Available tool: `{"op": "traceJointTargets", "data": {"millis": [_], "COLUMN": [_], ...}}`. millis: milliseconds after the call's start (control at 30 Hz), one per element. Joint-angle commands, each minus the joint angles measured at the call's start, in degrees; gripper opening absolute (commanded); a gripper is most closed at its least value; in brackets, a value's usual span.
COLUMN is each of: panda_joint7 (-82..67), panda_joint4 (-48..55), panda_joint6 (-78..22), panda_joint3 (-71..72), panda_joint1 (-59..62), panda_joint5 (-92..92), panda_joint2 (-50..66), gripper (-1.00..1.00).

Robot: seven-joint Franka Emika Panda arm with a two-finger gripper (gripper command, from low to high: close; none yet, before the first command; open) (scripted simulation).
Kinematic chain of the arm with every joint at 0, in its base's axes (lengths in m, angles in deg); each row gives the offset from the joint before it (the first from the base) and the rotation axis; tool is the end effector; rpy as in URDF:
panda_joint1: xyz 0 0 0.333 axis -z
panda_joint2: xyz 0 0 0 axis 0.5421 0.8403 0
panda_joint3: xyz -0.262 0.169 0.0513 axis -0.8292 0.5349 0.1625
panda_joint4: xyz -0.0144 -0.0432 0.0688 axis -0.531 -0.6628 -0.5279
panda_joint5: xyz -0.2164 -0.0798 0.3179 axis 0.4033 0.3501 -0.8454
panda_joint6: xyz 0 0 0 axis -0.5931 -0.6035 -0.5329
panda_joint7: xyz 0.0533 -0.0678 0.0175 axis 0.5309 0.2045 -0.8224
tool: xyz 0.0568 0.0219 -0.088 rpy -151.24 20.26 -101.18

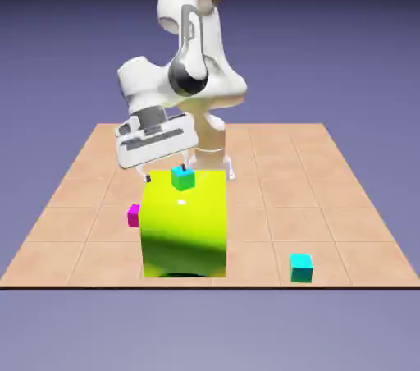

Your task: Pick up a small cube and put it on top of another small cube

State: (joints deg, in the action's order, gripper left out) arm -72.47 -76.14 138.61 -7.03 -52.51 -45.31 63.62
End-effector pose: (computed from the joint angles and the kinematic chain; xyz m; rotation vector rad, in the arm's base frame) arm 0.4111 -0.1556 0.3488 -2.4360 0.8570 -0.4445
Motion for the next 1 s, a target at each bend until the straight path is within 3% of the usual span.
{"op": "traceJointTargets", "data": {"millis": [0,633,967], "panda_joint7": [-2.5,-49.84,-72.85], "panda_joint4": [0.31,6.15,0.35], "panda_joint6": [-0.94,-18.79,-22.03], "panda_joint3": [-1.81,-36.18,-56.79], "panda_joint1": [-0.89,-17.69,-28.3], "panda_joint5": [-1.69,-33.81,-45.97], "panda_joint2": [0.64,12.88,17.04], "gripper": [0.0,0.0,0.0]}}
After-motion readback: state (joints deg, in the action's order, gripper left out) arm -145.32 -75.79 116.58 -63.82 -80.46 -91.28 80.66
